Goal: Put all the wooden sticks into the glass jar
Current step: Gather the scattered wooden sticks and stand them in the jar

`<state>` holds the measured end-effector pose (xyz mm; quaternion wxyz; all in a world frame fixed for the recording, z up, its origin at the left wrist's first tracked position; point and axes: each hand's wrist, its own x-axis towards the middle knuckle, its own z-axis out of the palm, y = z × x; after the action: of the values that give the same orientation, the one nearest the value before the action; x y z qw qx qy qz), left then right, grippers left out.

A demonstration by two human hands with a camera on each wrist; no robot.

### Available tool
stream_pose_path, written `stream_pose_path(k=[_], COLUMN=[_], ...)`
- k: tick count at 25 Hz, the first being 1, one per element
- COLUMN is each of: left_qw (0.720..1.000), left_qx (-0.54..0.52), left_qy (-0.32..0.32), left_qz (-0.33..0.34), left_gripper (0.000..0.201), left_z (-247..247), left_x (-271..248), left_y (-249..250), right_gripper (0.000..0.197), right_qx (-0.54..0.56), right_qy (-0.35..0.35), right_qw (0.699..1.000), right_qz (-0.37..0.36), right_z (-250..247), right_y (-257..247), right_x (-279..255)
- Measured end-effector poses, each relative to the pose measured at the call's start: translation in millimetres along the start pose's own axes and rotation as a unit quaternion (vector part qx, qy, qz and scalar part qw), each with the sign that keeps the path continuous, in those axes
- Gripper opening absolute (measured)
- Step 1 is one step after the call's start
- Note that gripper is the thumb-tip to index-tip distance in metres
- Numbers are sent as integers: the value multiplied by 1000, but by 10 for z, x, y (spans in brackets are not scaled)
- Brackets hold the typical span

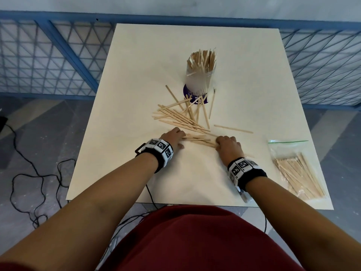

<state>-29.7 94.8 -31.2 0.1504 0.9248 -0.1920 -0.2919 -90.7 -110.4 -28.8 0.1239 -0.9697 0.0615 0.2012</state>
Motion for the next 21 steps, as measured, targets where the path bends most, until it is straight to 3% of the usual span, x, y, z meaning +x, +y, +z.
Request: stream_pose_path(k=[2, 6, 11, 13, 15, 16, 21], left_qw=[1000, 988, 997, 999, 999, 999, 995], left_qx=[27, 155, 72, 28, 25, 28, 101], left_qy=[16, 13, 13, 2, -13, -11, 1], left_qz=[-2, -19, -33, -15, 20, 35, 11], left_gripper=[27, 30, 29, 34, 44, 47, 24], left_z=[-13, -70, -109, -78, -11, 12, -38], left_x=[43, 89, 117, 155, 192, 202, 268], left_y=[29, 142, 84, 68, 74, 95, 236], right_gripper=[26, 35, 47, 55, 48, 46, 46], right_qx=[-17, -80, -116, -112, -100, -94, -115], right_qy=[-10, -31, -30, -17, -77, -59, -56], right_qw=[1000, 996, 991, 991, 991, 993, 989], right_qz=[-17, -33, -51, -72, -44, -48, -75], right_z=[-4, -16, -6, 16, -4, -4, -61], right_y=[-10, -69, -65, -78, -118, -110, -62], right_x=[23, 59, 60, 63, 64, 72, 82])
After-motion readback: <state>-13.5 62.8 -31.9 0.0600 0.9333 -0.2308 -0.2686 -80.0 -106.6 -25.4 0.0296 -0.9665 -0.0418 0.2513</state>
